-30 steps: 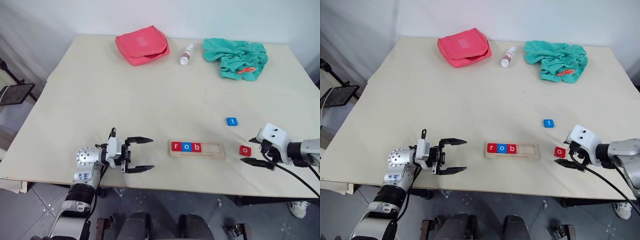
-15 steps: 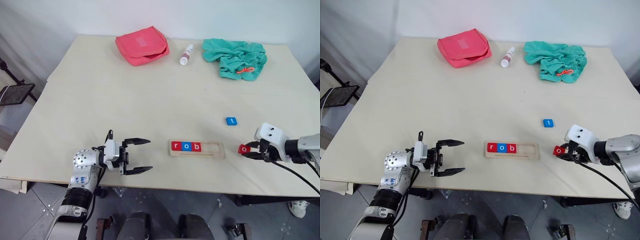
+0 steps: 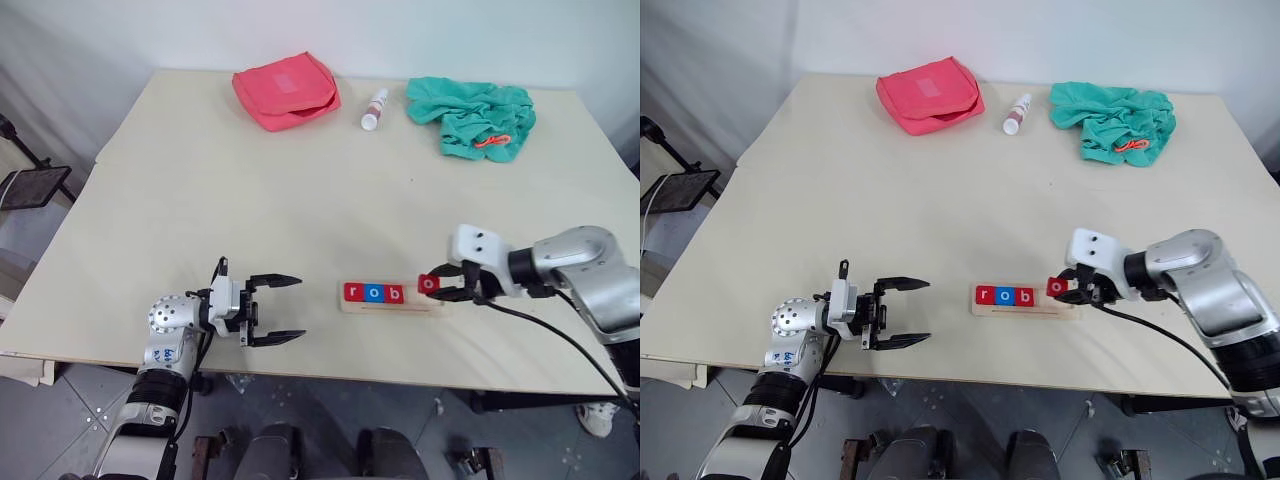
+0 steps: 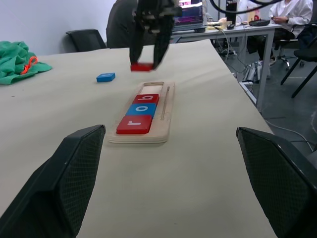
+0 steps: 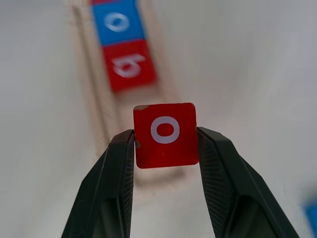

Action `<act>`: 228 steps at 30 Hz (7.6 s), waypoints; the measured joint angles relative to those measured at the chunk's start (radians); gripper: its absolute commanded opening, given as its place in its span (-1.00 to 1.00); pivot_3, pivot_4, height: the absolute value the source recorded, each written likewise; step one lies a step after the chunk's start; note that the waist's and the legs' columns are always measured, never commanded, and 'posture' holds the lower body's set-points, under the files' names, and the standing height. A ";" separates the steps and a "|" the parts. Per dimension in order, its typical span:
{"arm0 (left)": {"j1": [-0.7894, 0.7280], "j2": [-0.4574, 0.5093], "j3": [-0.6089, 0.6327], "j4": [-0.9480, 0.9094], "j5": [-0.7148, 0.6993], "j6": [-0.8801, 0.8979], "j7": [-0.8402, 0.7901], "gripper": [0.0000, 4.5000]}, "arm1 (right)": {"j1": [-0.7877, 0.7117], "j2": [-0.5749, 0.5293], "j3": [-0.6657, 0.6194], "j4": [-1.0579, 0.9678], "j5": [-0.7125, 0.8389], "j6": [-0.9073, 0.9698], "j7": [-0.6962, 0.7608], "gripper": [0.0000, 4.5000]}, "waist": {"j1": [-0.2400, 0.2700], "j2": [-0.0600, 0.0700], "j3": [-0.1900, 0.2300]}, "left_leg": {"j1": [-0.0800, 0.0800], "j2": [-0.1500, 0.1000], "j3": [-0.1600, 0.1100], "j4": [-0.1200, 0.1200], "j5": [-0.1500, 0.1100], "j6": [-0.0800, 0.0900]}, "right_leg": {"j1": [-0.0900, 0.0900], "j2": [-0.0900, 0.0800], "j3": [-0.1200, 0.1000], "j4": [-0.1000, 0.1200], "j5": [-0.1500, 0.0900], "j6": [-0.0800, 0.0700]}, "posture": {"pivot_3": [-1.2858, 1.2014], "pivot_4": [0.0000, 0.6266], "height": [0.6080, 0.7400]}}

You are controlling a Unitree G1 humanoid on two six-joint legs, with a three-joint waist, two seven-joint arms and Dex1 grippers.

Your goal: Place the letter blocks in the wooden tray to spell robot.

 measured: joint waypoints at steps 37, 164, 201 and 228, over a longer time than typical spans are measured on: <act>0.063 0.002 0.010 -0.068 0.000 -0.012 0.044 1.00 | -0.084 0.075 0.099 0.087 -0.120 -0.098 0.088 0.99 | -0.004 0.000 0.000 | 0.000 0.000 0.000 0.000 0.000 0.000 | -0.001 0.000 0.000 0.001 0.000 0.000 | 0.03 -0.52 1.00; -0.089 0.123 0.044 -0.017 -0.090 0.148 -0.091 1.00 | 0.671 0.708 -0.595 -0.590 0.165 0.372 -1.141 -0.35 | -0.005 0.000 0.000 | 0.001 0.000 0.001 -0.002 -0.001 0.001 | -0.002 0.004 0.010 0.002 0.000 0.000 | 0.03 -0.52 1.00; -0.098 0.147 0.028 -0.027 -0.055 0.158 -0.091 1.00 | 0.494 -0.089 -0.392 -0.126 0.162 0.010 -0.285 0.99 | -0.002 -0.001 0.000 | 0.000 0.000 0.002 0.000 -0.001 0.002 | -0.001 0.002 0.008 0.000 0.000 0.001 | 0.03 -0.52 1.00; -0.014 0.170 0.046 -0.105 -0.086 0.153 -0.090 1.00 | 0.240 -0.090 -0.210 0.137 0.026 -0.151 -0.082 -0.35 | -0.003 -0.001 0.000 | 0.000 0.000 0.001 0.002 -0.001 0.002 | 0.000 0.001 0.004 0.000 0.000 0.001 | 0.03 -0.52 1.00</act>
